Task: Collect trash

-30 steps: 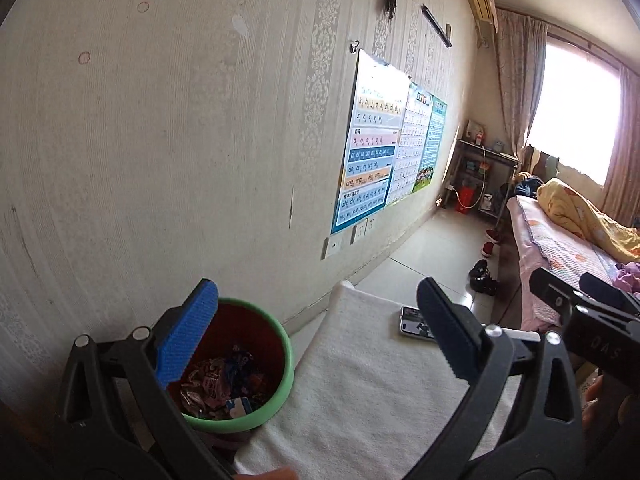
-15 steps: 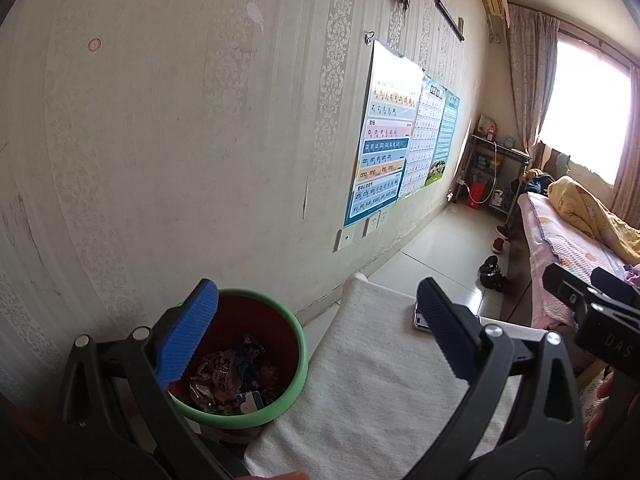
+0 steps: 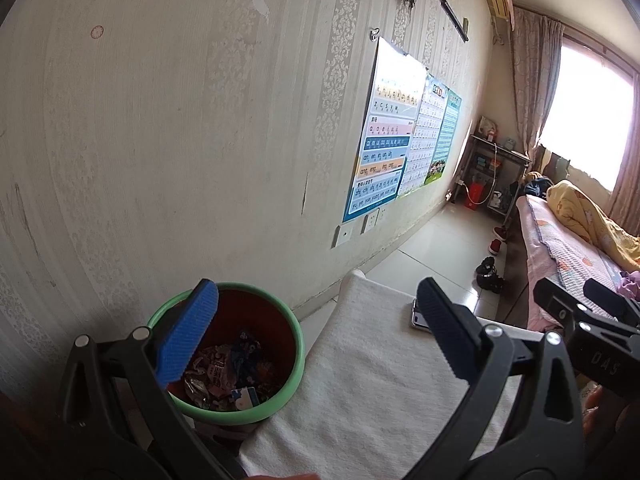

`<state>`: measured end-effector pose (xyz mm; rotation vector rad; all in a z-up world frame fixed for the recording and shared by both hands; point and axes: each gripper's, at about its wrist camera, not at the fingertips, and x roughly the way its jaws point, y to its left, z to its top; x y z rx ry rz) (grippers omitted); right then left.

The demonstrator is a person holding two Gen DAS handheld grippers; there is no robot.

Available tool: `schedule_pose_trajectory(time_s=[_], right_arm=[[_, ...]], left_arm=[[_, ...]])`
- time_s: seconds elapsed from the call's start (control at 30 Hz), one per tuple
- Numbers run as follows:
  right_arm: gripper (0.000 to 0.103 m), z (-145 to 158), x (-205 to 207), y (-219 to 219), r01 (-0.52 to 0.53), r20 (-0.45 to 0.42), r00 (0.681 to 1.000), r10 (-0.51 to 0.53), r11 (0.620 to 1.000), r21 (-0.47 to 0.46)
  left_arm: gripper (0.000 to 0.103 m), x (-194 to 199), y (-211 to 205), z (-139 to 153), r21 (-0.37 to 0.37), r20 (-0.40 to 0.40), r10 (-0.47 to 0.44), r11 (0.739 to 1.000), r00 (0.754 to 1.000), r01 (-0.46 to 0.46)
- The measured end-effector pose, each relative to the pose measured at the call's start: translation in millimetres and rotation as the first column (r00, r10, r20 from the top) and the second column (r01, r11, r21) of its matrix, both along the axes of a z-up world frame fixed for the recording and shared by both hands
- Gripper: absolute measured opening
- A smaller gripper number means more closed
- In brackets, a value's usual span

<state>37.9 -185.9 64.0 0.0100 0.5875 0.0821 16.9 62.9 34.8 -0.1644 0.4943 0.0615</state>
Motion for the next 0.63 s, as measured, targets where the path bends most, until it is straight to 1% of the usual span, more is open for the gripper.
schedule_pose_trajectory(time_s=[0.27, 0.4, 0.43, 0.5, 0.57, 0.6, 0.63], right_arm=[[0.096, -3.2, 0.2, -0.2, -0.001, -0.009, 1.000, 0.001, 1.000, -0.002], [0.096, -17.5, 0.3, -5.0, -0.003, -0.042, 0.999, 0.003, 1.000, -0.009], [0.096, -26.7, 0.7, -9.3, -0.005, -0.063, 0.998, 0.005, 1.000, -0.010], [0.096, -52.9, 3.0, -26.0, 0.018, -0.119, 0.993, -0.018, 1.000, -0.006], [0.096, -87.9, 5.4, -53.9, 0.086, -0.191, 0.978, -0.087, 0.996, -0.011], [0.096, -107.1, 4.1, -70.0, 0.122, -0.216, 0.968, -0.125, 0.992, -0.025], [0.096, -128.0, 2.6, -86.2, 0.164, -0.241, 0.955, -0.174, 0.985, -0.059]], left_arm=[[0.097, 0.0, 1.7, -0.2, -0.012, -0.003, -0.001, 1.000, 1.000, 0.001], [0.097, 3.0, 5.4, -5.5, -0.024, -0.022, -0.001, 1.000, 1.000, 0.000], [0.097, 5.2, 8.1, -10.4, -0.030, -0.041, 0.003, 1.000, 0.999, -0.004], [0.098, 10.1, 17.0, -24.1, -0.054, -0.102, 0.005, 0.998, 0.995, -0.011], [0.098, 9.1, 31.4, -41.2, -0.086, -0.150, 0.029, 0.995, 0.988, -0.042], [0.098, 7.4, 39.3, -48.9, -0.099, -0.166, 0.045, 0.993, 0.985, -0.062], [0.098, 4.2, 47.2, -56.8, -0.116, -0.177, 0.054, 0.990, 0.983, -0.075]])
